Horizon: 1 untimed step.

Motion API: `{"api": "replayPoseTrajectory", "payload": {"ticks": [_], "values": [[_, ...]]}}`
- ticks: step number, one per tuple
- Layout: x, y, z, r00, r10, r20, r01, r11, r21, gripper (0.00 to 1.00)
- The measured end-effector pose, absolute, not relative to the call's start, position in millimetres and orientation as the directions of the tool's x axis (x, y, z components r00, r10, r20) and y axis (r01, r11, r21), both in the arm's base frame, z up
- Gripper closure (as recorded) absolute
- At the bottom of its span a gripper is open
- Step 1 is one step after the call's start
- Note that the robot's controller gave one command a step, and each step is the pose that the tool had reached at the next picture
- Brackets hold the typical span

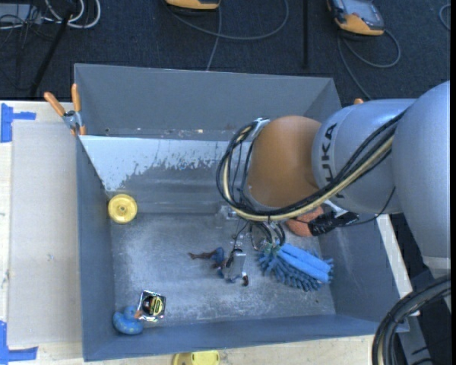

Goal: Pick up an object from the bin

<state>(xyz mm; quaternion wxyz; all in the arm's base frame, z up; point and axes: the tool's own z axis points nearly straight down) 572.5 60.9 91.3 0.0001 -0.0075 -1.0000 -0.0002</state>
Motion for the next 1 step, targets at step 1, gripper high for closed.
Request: {"api": "replayPoseTrajectory", "payload": {"ticks": [1], "values": [[586.4,51.7,73.1,-0.993,0.115,0.004,0.115,0.993,0.000,1.00]]}}
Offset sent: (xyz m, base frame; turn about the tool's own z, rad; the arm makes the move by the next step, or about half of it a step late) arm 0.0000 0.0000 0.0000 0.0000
